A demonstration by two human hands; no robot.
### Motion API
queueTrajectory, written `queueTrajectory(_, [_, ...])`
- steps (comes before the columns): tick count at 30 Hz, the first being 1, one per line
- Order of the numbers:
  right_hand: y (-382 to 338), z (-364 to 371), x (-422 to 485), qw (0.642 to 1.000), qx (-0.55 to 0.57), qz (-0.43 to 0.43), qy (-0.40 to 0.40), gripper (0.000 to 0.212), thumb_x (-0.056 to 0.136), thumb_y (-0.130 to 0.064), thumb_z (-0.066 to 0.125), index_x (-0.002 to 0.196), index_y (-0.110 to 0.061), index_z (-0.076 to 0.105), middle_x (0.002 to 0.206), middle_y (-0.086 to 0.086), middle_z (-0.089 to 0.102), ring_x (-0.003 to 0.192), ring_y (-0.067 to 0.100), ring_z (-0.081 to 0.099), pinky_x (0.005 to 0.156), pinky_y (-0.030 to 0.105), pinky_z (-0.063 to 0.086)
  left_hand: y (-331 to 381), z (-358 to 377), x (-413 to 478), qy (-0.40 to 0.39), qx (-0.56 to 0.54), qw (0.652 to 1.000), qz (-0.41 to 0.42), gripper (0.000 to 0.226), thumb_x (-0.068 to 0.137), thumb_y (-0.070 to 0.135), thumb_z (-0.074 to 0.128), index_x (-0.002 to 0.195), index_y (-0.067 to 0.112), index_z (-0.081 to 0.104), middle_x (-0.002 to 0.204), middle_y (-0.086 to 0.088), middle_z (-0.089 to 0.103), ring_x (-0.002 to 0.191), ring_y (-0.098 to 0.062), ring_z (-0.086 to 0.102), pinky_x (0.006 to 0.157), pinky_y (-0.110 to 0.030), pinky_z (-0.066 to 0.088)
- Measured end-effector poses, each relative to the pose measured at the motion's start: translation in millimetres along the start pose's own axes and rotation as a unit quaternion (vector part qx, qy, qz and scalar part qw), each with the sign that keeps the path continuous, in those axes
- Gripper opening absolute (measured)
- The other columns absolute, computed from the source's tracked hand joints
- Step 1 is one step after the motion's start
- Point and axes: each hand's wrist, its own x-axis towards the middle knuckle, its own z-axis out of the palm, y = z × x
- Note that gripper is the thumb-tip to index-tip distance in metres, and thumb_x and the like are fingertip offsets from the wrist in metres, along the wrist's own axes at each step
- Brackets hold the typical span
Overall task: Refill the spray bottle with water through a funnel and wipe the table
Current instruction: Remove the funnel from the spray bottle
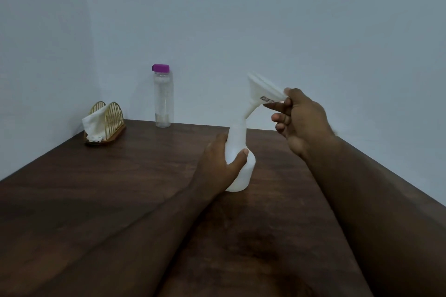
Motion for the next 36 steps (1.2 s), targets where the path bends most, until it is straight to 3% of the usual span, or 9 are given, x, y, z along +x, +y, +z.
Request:
queueTrajectory(6, [8, 0, 1, 0.993, 0.100, 0.065, 0.014, 0.032, 0.097, -0.021, 0.046, 0.065, -0.018, 0.042, 0.078, 0.011, 0.076, 0.037, 0.010, 0.049, 0.037, 0.015, 0.035, -2, 1, 2, -0.012, 0.020, 1.000, -0.003, 0.057, 0.084, 0.064, 0.055, 0.128, 0.029, 0.042, 0.092, 0.027, 0.041, 0.077, 0.016, 0.047, 0.051, 0.000, 0.030])
queueTrajectory(10, [24, 1, 0, 0.993, 0.046, 0.101, 0.034, 0.029, 0.098, -0.017, 0.043, 0.068, -0.017, 0.041, 0.070, 0.009, 0.076, 0.037, 0.009, 0.050, 0.037, 0.015, 0.036, -1, -2, 2, -0.021, 0.009, 1.000, 0.001, 0.048, 0.086, 0.058, 0.057, 0.121, 0.029, 0.045, 0.087, 0.029, 0.043, 0.081, 0.016, 0.048, 0.056, -0.003, 0.033])
queueTrajectory(14, [13, -2, 3, 0.988, 0.131, 0.083, 0.014, 0.029, 0.097, -0.018, 0.042, 0.068, -0.018, 0.041, 0.071, 0.011, 0.075, 0.038, 0.008, 0.050, 0.036, 0.016, 0.035, -2, -1, 3, -0.040, -0.001, 0.999, -0.001, 0.055, 0.086, 0.058, 0.058, 0.129, 0.027, 0.042, 0.097, 0.023, 0.044, 0.082, 0.009, 0.047, 0.062, -0.004, 0.030])
queueTrajectory(18, [24, -3, 2, 0.996, 0.019, 0.086, 0.020, 0.030, 0.098, -0.019, 0.045, 0.069, -0.016, 0.041, 0.070, 0.010, 0.076, 0.038, 0.008, 0.052, 0.037, 0.016, 0.037, -2, -1, 4, -0.039, 0.001, 0.999, -0.006, 0.054, 0.087, 0.056, 0.058, 0.128, 0.025, 0.043, 0.098, 0.020, 0.045, 0.081, 0.008, 0.048, 0.063, -0.006, 0.030])
queueTrajectory(22, [19, -1, 4, 0.992, 0.096, 0.078, 0.004, 0.030, 0.098, -0.020, 0.046, 0.068, -0.017, 0.044, 0.075, 0.011, 0.076, 0.039, 0.008, 0.052, 0.036, 0.016, 0.037, -1, -2, 1, -0.036, -0.006, 0.999, -0.006, 0.047, 0.085, 0.060, 0.057, 0.120, 0.034, 0.042, 0.090, 0.026, 0.044, 0.081, 0.008, 0.049, 0.062, -0.005, 0.031])
queueTrajectory(25, [21, -4, 5, 0.998, 0.000, 0.067, 0.011, 0.028, 0.098, -0.021, 0.047, 0.070, -0.016, 0.045, 0.078, 0.012, 0.077, 0.040, 0.008, 0.054, 0.037, 0.016, 0.038, -1, -1, 2, -0.030, -0.006, 0.999, -0.014, 0.048, 0.084, 0.062, 0.056, 0.120, 0.035, 0.040, 0.090, 0.029, 0.044, 0.080, 0.010, 0.048, 0.062, -0.004, 0.030])
queueTrajectory(29, [16, -4, 6, 0.998, 0.053, 0.040, -0.004, 0.029, 0.097, -0.022, 0.050, 0.069, -0.016, 0.044, 0.072, 0.010, 0.076, 0.039, 0.008, 0.053, 0.036, 0.017, 0.037, -3, 0, 2, -0.030, -0.003, 0.999, -0.014, 0.061, 0.083, 0.065, 0.054, 0.130, 0.028, 0.042, 0.097, 0.023, 0.043, 0.079, 0.009, 0.047, 0.063, -0.004, 0.028])
queueTrajectory(33, [19, -6, 5, 0.998, -0.047, 0.034, -0.011, 0.028, 0.097, -0.026, 0.052, 0.071, -0.017, 0.049, 0.075, 0.007, 0.077, 0.043, 0.008, 0.056, 0.041, 0.017, 0.040, -3, 0, 2, -0.028, 0.003, 1.000, -0.008, 0.059, 0.085, 0.060, 0.056, 0.131, 0.025, 0.043, 0.103, 0.018, 0.045, 0.079, 0.009, 0.046, 0.063, -0.005, 0.028])
queueTrajectory(36, [16, -5, 6, 0.999, 0.023, 0.031, -0.016, 0.031, 0.097, -0.024, 0.052, 0.068, -0.017, 0.046, 0.074, 0.009, 0.076, 0.041, 0.009, 0.054, 0.039, 0.016, 0.038, -2, -2, 1, -0.035, -0.001, 0.999, -0.010, 0.061, 0.086, 0.060, 0.057, 0.134, 0.025, 0.042, 0.105, 0.018, 0.044, 0.081, 0.005, 0.047, 0.064, -0.005, 0.028])
